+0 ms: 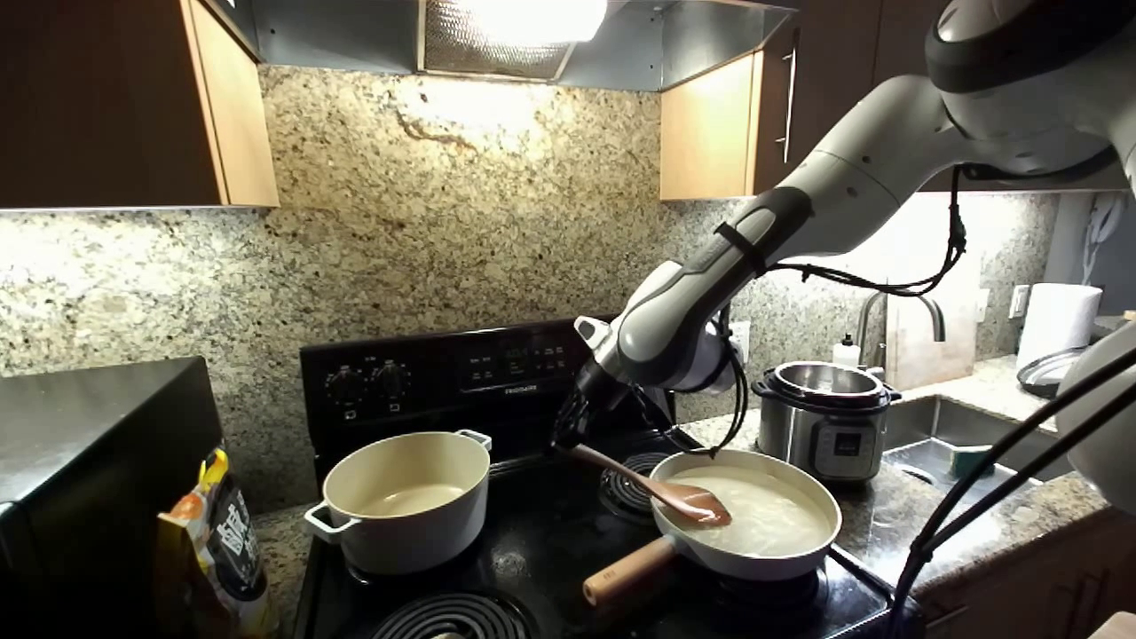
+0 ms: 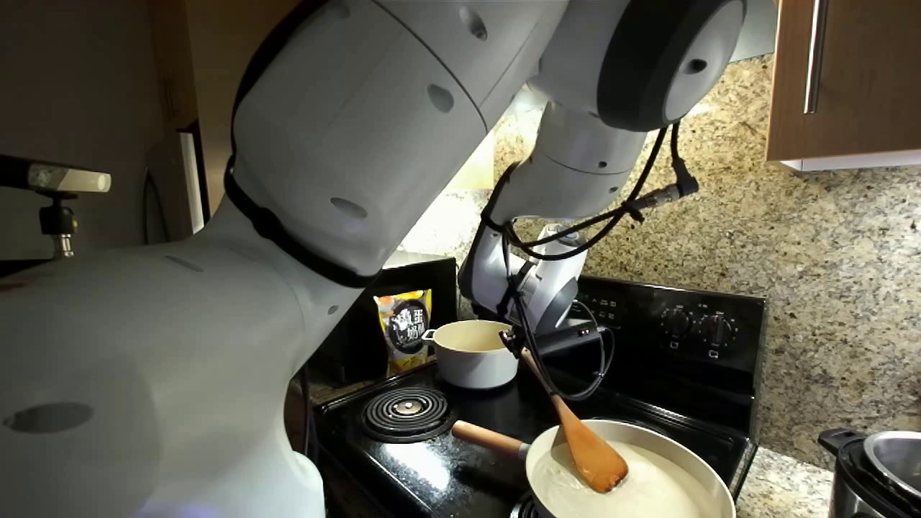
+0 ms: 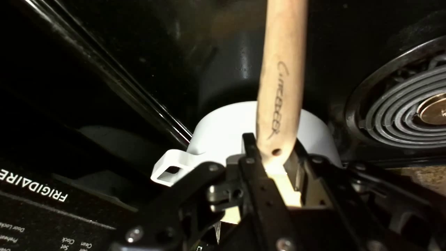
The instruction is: Pick up the cooking stick and stir in the pan
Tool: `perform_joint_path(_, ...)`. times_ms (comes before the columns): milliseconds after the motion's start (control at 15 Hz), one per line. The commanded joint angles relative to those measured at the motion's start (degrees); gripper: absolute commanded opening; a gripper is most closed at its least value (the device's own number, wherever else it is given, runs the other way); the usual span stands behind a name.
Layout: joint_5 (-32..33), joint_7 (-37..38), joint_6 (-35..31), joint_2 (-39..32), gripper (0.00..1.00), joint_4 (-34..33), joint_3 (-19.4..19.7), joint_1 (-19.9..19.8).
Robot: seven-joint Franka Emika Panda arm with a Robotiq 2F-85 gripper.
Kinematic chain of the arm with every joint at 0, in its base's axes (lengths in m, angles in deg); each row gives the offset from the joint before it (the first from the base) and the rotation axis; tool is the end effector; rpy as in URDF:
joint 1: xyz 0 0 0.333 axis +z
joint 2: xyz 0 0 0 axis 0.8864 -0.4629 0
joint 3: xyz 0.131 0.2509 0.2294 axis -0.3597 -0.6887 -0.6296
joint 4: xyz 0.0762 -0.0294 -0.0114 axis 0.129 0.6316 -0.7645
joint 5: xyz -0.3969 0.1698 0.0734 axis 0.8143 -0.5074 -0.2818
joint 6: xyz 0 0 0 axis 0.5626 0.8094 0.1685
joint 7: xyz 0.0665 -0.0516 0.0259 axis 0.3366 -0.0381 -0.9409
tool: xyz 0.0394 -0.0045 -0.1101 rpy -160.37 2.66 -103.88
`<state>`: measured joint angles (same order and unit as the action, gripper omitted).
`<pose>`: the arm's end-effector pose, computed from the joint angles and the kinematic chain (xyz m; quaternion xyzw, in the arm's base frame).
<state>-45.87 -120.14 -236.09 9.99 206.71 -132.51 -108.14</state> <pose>0.6039 0.0963 0.2097 -0.8112 -0.4869 -0.3038 0.1124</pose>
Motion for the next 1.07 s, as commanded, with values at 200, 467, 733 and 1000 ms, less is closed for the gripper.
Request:
perform_joint_path(200, 5.57, 6.51, -15.70, -5.78, 0.10, 10.56, -1.34, -8.57)
perform_joint_path(467, 10.15, 14.41, -17.47, -5.25, 0.10, 12.55, 0.39, -11.67)
perform_joint_path(733, 16.64, 19.41, -14.49, -6.19, 0.10, 11.42, -1.00, -17.72)
perform_joint_path(1000, 15.00, 17.25, -9.26, -6.38, 0.10, 9.82, -4.74, -23.13)
